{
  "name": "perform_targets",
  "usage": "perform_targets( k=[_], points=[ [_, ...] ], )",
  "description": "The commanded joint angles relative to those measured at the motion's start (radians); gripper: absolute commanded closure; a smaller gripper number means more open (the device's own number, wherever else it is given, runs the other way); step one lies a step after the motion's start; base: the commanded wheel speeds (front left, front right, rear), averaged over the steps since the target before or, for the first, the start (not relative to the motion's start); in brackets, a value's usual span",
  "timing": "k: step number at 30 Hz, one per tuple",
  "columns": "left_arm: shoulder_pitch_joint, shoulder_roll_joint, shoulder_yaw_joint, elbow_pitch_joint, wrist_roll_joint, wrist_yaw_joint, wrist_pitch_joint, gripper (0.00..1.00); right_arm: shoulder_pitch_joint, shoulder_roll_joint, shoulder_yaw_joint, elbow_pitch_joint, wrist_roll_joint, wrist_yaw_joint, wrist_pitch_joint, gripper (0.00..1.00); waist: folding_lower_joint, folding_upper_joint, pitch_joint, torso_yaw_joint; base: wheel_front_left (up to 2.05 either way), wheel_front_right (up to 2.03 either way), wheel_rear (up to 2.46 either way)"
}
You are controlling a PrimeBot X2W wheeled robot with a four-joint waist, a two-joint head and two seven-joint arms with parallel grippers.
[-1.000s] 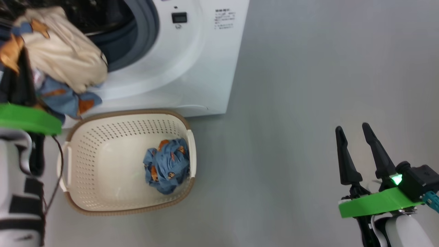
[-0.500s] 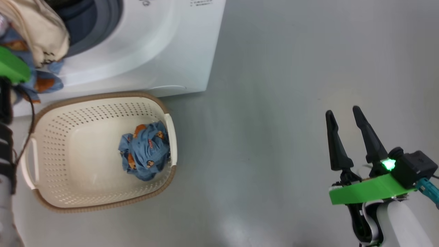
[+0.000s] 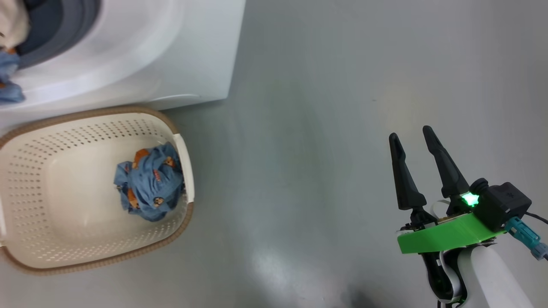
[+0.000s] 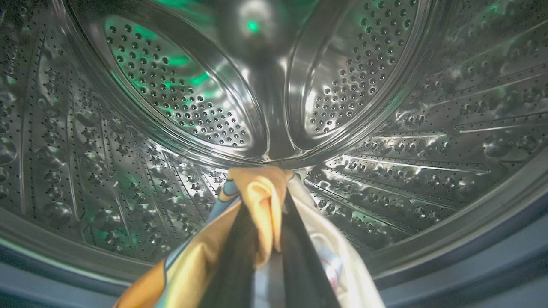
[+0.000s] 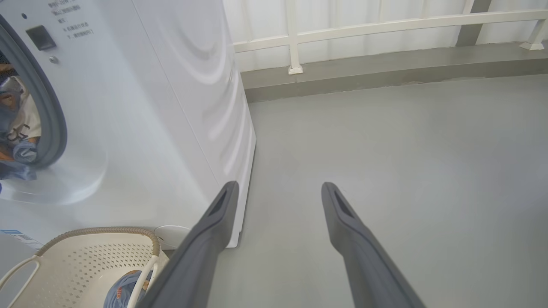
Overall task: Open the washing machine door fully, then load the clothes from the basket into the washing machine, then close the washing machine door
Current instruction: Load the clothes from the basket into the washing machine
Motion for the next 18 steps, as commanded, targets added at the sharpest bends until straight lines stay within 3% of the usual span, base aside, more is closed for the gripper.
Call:
perform_targets(
  k=[1,9,18],
  points=[
    [-0.031,0.058,0.004,-0.015,0.010,0.009,-0.010,1.00,-0.013,0.000,0.024,-0.023,-0.006,0.004,-0.008,0.00,0.0000,-0.0001,0.023,-0.022,0.00,0.00,0.00],
    [-0.090,0.085,0.004,-0.053,0.008,0.005,-0.048,1.00,-0.017,0.005,0.031,-0.029,-0.005,0.004,-0.008,0.00,0.0000,-0.0001,0.051,-0.043,0.00,0.00,0.00],
    [-0.022,0.103,0.067,-0.292,0.015,0.017,-0.050,1.00,-0.027,0.009,0.037,-0.034,-0.002,0.004,-0.008,0.00,0.0000,-0.0001,0.073,-0.044,0.00,0.00,0.00]
  ],
)
